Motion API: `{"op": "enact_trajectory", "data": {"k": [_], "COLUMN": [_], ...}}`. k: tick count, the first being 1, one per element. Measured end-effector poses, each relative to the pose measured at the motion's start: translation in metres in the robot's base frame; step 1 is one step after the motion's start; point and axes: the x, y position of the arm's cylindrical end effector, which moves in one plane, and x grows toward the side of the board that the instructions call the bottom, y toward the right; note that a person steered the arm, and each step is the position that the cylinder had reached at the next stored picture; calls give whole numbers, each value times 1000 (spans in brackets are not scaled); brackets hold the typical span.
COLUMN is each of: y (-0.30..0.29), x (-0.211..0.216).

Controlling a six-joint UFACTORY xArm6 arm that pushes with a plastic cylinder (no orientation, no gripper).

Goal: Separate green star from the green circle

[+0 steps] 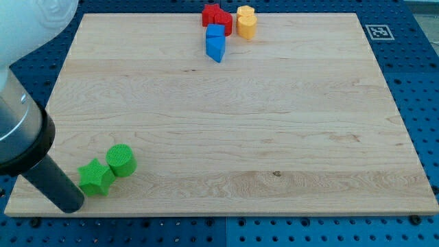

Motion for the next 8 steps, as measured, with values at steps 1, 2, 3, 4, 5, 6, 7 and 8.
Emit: {"op": "enact_trajectory", "data": {"k": [1, 2, 3, 4, 5, 6, 7, 8], "y": [0, 2, 15, 33, 43, 56, 73, 87], "x": [-11, -11, -12, -19, -29, -37, -46, -62]}}
